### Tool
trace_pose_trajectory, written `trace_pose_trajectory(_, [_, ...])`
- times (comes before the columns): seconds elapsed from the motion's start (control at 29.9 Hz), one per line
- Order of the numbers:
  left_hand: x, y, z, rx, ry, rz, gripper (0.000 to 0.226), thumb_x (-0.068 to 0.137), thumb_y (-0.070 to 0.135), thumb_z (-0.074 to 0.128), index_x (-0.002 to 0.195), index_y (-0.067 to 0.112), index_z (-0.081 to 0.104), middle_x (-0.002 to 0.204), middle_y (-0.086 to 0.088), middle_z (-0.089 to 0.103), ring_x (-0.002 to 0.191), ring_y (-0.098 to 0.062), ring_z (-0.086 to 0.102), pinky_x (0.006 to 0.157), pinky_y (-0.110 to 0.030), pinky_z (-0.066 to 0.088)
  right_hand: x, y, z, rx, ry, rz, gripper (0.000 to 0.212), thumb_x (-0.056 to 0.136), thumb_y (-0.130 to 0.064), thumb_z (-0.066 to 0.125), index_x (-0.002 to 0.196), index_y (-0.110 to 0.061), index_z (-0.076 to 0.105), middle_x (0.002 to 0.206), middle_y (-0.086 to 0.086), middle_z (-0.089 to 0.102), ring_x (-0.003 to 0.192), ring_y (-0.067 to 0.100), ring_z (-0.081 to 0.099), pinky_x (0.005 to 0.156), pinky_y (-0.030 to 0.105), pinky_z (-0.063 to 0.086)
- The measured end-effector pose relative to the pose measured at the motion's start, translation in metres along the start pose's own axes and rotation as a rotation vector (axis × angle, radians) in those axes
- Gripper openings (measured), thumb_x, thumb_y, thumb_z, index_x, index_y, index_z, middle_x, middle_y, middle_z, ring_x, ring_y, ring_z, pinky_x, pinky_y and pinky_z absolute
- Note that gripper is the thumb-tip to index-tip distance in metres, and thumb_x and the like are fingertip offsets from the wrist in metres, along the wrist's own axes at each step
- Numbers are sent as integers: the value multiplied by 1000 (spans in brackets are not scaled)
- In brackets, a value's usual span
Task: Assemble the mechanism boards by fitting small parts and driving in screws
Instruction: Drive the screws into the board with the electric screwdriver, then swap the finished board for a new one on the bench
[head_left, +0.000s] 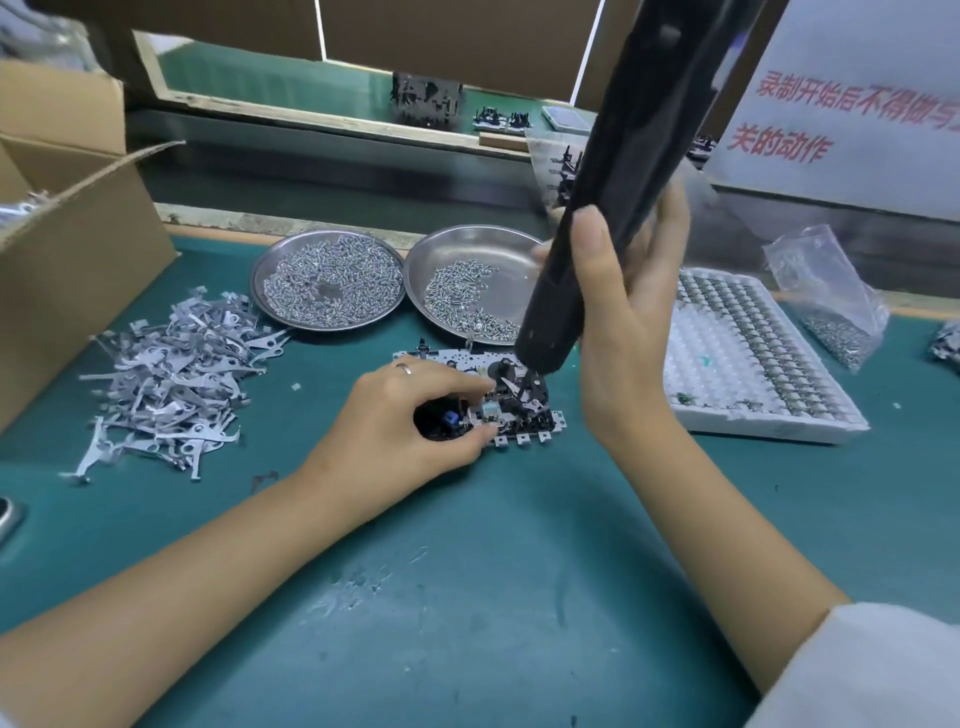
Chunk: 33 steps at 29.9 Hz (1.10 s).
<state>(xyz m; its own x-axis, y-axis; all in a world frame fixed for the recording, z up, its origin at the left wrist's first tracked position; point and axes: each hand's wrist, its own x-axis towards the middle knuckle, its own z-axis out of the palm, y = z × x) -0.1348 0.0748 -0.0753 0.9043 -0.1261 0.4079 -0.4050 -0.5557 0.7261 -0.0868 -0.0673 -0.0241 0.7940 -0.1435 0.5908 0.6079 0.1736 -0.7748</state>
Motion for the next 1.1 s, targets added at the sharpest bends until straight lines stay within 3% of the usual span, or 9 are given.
trace_pose_trajectory(0.1, [3,-4,-4,-170,135,-92,23,82,25,72,105,27,69,98,9,70,91,-3,63,85,-16,46,-23,7,-15,-284,213,-254,25,88,-20,50,113,-20,46,88,-7,46,83,6,48,79,23,41])
trace_pose_trajectory(0.27, [11,-14,-12,-268,393,-159,20,91,33,46,102,31,63,97,9,68,95,-3,62,88,-26,46,-64,24,-8,-1143,-800,-256,46,93,-46,48,133,-24,53,128,10,52,117,28,47,95,43,38])
trace_pose_trajectory(0.43, [8,-20,-14,-238,436,-154,21,92,35,43,101,37,61,91,13,65,86,4,57,86,-25,44,-76,4,-6,-1401,-1030,-222,41,98,-48,32,122,-25,57,138,5,44,125,30,38,94,43,34])
trace_pose_trajectory(0.63, [5,-22,-15,-220,412,-126,19,90,44,43,97,49,60,87,21,65,83,3,57,79,-14,42,-112,-44,-83,-1355,-865,-307,30,90,-45,46,88,-27,71,112,3,66,100,25,64,76,33,53])
trace_pose_trajectory(0.77, [6,-21,-12,-198,398,-117,19,90,41,44,96,46,61,88,21,66,80,1,57,74,-12,42,-105,-66,-164,-1670,-547,-163,31,88,-36,52,82,-16,75,106,13,69,95,38,66,75,48,54])
trace_pose_trajectory(0.8, [6,-21,-10,-184,393,-104,19,90,39,45,96,44,61,89,20,66,82,4,57,73,-11,41,-99,-67,-182,-1790,-450,-125,15,76,-24,69,82,-11,75,106,19,68,95,44,64,75,55,52])
trace_pose_trajectory(0.87, [6,-18,-8,-130,379,-69,19,91,33,46,99,41,61,92,17,65,85,7,56,69,-7,40,-85,-67,-201,-1876,-362,-21,50,40,8,83,87,-3,74,107,28,65,95,51,62,76,63,49])
trace_pose_trajectory(0.94, [6,-13,-6,-82,361,-32,17,93,26,50,103,34,61,95,15,64,86,10,54,70,-3,37,-73,-60,-199,-1744,-384,-86,58,34,19,79,89,-1,74,105,26,66,93,48,63,75,59,51])
trace_pose_trajectory(1.1, [25,1,-11,102,260,34,23,91,8,59,105,24,65,97,7,61,90,0,53,83,-8,37,-62,-19,-121,-1165,-529,-315,22,73,2,67,94,-3,72,90,8,70,76,28,67,65,35,55])
